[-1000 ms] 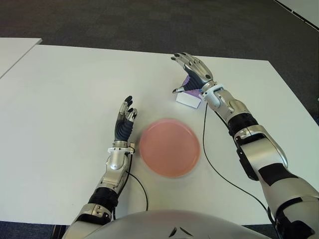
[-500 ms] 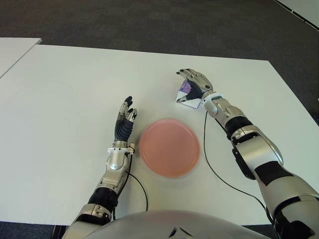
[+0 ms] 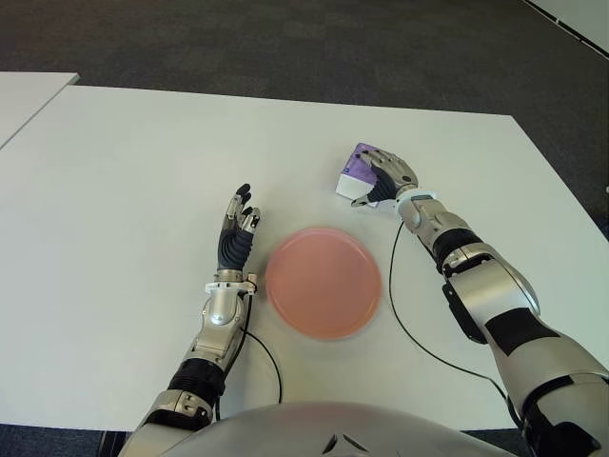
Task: Put the tissue paper into the plate.
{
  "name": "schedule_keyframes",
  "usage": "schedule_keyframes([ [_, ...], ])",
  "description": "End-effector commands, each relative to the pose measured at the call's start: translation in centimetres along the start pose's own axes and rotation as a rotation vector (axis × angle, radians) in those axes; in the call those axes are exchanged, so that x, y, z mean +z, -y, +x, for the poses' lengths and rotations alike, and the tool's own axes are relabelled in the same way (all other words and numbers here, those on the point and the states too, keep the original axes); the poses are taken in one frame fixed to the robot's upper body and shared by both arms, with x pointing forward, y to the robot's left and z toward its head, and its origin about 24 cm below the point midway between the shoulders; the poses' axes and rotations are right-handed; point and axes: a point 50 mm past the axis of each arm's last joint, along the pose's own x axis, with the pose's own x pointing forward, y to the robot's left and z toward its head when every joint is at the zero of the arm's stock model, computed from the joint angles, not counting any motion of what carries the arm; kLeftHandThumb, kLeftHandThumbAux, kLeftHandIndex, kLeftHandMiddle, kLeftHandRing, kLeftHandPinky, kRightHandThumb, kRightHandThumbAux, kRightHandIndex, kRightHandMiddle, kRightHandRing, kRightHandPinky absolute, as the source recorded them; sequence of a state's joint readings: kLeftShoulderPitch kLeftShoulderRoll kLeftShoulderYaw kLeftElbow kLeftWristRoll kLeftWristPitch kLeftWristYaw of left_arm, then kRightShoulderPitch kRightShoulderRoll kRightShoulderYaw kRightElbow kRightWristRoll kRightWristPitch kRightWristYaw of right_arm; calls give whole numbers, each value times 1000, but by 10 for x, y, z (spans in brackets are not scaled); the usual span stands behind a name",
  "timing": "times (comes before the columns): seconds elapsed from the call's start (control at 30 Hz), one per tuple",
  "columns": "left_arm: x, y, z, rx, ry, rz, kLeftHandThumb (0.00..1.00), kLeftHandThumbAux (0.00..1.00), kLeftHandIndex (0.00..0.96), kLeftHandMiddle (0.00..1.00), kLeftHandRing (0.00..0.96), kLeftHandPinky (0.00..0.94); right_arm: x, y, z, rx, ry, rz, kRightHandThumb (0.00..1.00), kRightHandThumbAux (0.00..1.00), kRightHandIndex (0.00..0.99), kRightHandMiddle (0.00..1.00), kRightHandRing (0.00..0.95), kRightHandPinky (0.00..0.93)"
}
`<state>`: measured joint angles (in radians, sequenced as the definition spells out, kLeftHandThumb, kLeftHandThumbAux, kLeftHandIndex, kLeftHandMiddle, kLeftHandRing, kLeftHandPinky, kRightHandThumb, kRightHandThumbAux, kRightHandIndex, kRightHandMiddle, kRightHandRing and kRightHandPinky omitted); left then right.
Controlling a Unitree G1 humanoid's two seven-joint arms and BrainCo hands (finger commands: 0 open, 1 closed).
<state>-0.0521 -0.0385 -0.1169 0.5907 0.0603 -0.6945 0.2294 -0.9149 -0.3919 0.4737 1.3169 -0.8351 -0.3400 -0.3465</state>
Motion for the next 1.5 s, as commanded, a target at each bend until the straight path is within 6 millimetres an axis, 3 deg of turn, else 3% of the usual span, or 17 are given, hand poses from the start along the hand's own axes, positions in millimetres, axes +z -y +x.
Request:
schedule_keyframes([
  [0.03,-61,-32,-90,-3,-365,174,0,372,0,0,0,0,-7,-12,-6,20,-66,13,185,650,0,3,0,0],
  [1.07,-62,-31,-87,15,-394,165,0,373,0,0,0,0,-14,-49,-26,94,-147,69,177,659,0,5,0,0],
  [1.5,-59,-29,-85,2,-356,178,0,376,0,0,0,0,-20,-65,-42,151,-86,-23,197,670,0,23,0,0],
])
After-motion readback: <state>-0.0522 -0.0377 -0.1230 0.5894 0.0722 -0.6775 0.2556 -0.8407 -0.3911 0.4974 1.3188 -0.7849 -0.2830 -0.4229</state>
